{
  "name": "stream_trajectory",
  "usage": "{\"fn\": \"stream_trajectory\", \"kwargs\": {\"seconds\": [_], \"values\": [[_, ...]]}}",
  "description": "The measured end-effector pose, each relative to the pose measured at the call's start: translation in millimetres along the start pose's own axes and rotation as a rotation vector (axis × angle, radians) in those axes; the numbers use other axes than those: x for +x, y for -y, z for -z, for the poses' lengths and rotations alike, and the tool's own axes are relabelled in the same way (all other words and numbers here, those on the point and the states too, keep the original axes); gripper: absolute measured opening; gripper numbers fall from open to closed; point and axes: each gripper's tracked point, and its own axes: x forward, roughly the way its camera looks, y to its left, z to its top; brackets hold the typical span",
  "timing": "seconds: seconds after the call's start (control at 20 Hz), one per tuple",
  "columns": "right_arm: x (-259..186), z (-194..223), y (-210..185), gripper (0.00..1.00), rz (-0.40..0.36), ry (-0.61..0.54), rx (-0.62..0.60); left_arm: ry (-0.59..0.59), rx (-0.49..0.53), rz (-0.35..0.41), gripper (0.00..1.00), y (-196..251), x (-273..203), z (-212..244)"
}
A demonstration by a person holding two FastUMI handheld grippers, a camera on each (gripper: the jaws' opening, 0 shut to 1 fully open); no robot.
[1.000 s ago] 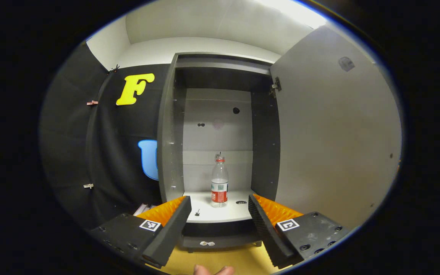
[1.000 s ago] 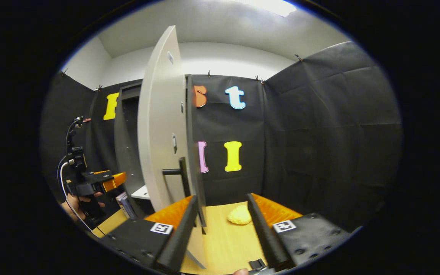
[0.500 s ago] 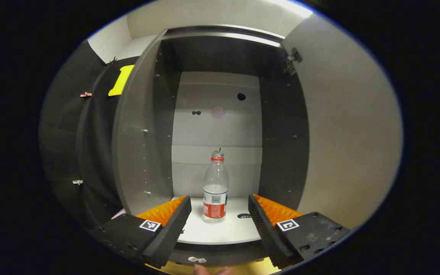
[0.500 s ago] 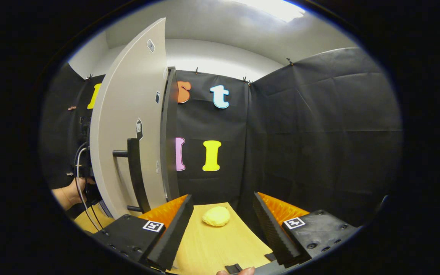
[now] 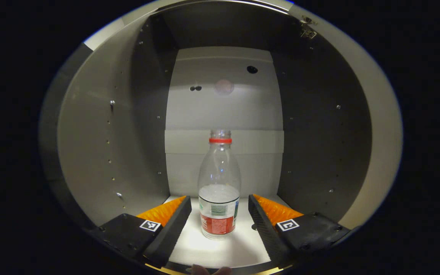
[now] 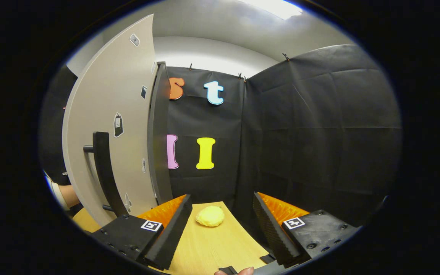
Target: Open the cabinet door with the right hand, grasp the bottle in the cabinet with the left hand and place it on the coaster, then close the cabinet door with the right hand.
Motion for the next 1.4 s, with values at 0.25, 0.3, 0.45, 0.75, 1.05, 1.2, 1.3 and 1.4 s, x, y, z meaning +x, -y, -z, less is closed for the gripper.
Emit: {"fn": "stream_trajectory", "kwargs": {"seconds": [0.25,0.3,0.45,0.75,1.05,1.2,1.3,1.4], "values": [[3,1,0,0.99,-0.007,-0.007,-0.008,-0.001,0.035,-0.01,0.95,-2,25,10],[3,2,0,0.99,-0.005,-0.01,-0.01,-0.001,0.044,-0.021,0.95,-5,29,11],[1,1,-3,0.99,-0.01,-0.01,-0.007,-0.002,0.059,-0.027,0.77,-8,29,11],[1,-2,-9,0.99,-0.025,-0.003,-0.006,0.034,0.051,0.043,0.76,-4,-12,-15],[1,-9,-15,0.99,-0.029,0.019,0.035,0.064,0.044,0.064,0.76,-25,-82,-35],[0,-11,-18,0.99,-0.033,0.027,0.043,0.075,0.031,0.039,0.76,-49,-125,-38],[0,-12,-18,0.99,-0.034,0.033,0.033,0.081,0.014,0.025,0.76,-67,-155,-35],[-2,-13,-17,0.99,-0.031,0.04,0.03,0.075,0.0,0.002,0.75,-87,-182,-25]]}}
